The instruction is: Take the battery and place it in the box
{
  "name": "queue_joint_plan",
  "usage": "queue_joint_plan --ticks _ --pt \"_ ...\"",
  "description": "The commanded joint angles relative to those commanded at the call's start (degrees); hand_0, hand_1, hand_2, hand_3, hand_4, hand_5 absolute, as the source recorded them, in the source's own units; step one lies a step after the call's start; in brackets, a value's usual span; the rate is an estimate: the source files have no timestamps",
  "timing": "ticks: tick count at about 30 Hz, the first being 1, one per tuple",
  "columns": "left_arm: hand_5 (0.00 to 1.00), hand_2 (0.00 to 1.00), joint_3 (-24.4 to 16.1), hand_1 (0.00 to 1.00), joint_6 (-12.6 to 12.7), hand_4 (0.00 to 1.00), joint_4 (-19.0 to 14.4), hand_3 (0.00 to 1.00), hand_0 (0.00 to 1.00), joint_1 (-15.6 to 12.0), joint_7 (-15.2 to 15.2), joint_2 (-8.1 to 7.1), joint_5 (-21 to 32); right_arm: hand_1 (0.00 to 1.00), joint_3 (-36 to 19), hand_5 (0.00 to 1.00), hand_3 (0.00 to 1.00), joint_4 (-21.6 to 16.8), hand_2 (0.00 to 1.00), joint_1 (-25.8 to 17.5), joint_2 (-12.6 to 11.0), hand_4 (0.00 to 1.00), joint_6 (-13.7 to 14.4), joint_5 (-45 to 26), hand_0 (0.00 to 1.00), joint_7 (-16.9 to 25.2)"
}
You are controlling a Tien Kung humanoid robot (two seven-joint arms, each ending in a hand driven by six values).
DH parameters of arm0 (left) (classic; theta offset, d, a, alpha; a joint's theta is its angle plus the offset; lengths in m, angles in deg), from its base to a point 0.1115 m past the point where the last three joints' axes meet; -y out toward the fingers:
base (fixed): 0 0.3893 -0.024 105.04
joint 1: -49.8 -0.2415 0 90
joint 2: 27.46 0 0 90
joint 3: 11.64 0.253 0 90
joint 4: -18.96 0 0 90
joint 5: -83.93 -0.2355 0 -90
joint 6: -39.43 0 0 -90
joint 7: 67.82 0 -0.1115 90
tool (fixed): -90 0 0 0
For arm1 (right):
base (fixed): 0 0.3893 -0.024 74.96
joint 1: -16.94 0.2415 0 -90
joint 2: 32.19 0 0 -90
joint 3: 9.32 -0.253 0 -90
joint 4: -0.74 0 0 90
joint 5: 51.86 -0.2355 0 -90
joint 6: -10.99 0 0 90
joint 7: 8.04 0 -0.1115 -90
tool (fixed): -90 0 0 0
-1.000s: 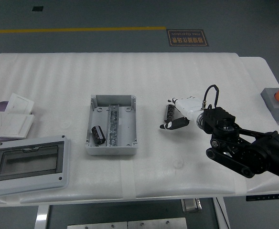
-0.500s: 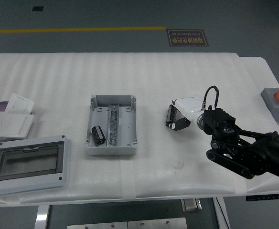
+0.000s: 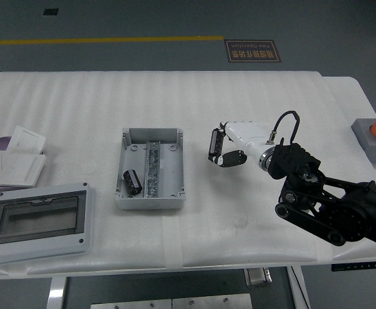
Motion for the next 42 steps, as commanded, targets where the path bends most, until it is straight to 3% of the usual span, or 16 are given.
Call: queue_joint_plan --ticks 7,8,9,13,14,15,20,21,32,33,42 --pt "0.609 0.581 -0.2 0.684 -0.1 0.557 0.0 0.542 0.619 -0.1 -0.2 0.06 -0.2 0.629 0.8 0.233 0.685 -6.3 0.576 -1.3 2.7 0.462 5.5 -3.3 0.716 2.6" --pt "0.609 0.581 -0.2 0.684 -0.1 0.557 0.0 0.542 0.619 -0.1 -0.2 0.07 -0.2 0.629 1.3 0.233 0.685 -6.4 0.576 -1.4 3.3 0.462 5.9 -3.7 0.716 3.1" --pt "0.614 0.582 -0.2 0.684 0.0 0.559 0.0 0.542 0.620 -0.1 -0.2 0.07 -0.2 0.645 1.8 0.309 0.688 -6.2 0.633 -1.4 3.9 0.567 6.4 -4.1 0.739 3.5" --pt "0.614 0.582 0.0 0.684 0.4 0.559 -0.1 0.542 0.620 -0.1 -0.1 0.07 -0.2 0.645 3.7 0.309 0.688 -4.2 0.633 -1.5 6.1 0.567 8.1 -5.1 0.739 4.9" --pt "0.614 0.582 0.0 0.684 0.4 0.559 -0.1 0.542 0.620 -0.1 -0.1 0.07 -0.1 0.645 4.1 0.309 0.688 -3.7 0.633 -1.4 6.3 0.567 8.3 -4.9 0.739 5.1" --pt "0.615 0.581 0.0 0.685 0.4 0.561 -0.1 0.542 0.619 -0.2 -0.1 0.06 -0.1 0.735 4.6 0.356 0.795 -3.3 0.744 -1.3 6.5 0.637 8.4 -4.8 0.817 5.2" --pt "0.615 0.581 -0.4 0.685 0.3 0.561 -0.1 0.542 0.619 -0.2 -0.4 0.01 -0.6 0.735 6.5 0.356 0.795 -2.3 0.744 -0.8 6.7 0.637 8.6 -5.4 0.817 5.6" --pt "0.615 0.580 -0.4 0.684 0.3 0.561 -0.1 0.542 0.619 -0.2 -0.4 0.01 -0.6 0.815 6.7 0.382 0.917 -2.3 0.828 -0.7 6.7 0.663 8.7 -5.4 0.883 5.7" --pt "0.616 0.580 -0.8 0.684 0.2 0.561 -0.1 0.541 0.619 -0.2 -0.6 0.04 -1.1 0.818 8.4 0.371 0.919 -1.3 0.830 0.2 6.9 0.665 8.4 -8.8 0.890 6.4" --pt "0.614 0.552 -0.8 0.683 0.2 0.560 -0.1 0.536 0.619 -0.2 -0.6 0.02 -1.1 0.820 8.6 0.507 0.931 -1.2 0.831 0.3 6.9 0.826 8.4 -9.1 0.893 6.4" --pt "0.612 0.549 -0.6 0.685 0.3 0.557 -0.1 0.535 0.619 -0.2 -0.5 0.05 -0.9 0.824 5.6 0.532 0.934 -1.2 0.835 -1.0 6.7 0.865 8.7 -7.8 0.897 6.3"
